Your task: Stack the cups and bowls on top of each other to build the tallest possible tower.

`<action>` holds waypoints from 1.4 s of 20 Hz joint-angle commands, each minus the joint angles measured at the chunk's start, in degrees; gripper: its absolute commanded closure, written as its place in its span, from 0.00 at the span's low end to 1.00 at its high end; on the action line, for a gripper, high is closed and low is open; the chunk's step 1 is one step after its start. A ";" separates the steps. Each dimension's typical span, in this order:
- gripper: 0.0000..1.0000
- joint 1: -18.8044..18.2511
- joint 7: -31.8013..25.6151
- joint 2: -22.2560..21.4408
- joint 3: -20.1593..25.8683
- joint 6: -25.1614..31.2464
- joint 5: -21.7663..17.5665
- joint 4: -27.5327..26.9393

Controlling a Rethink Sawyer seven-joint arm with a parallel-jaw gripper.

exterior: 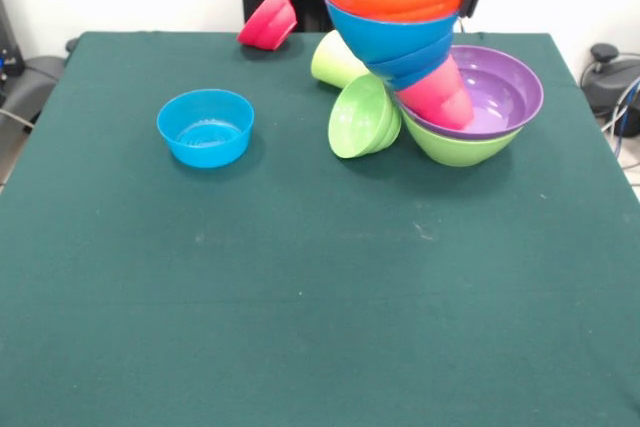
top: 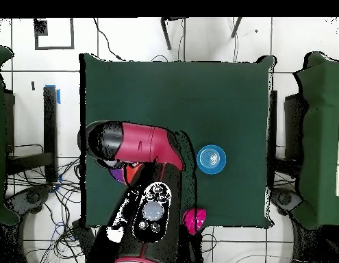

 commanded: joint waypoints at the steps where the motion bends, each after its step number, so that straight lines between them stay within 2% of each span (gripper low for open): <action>1: 1.00 -0.87 2.65 1.30 7.21 0.75 1.18 -1.42; 13: 1.00 -2.01 2.85 0.55 10.58 0.65 5.85 0.11; 28: 1.00 -0.80 3.81 1.52 10.01 1.33 6.54 -1.43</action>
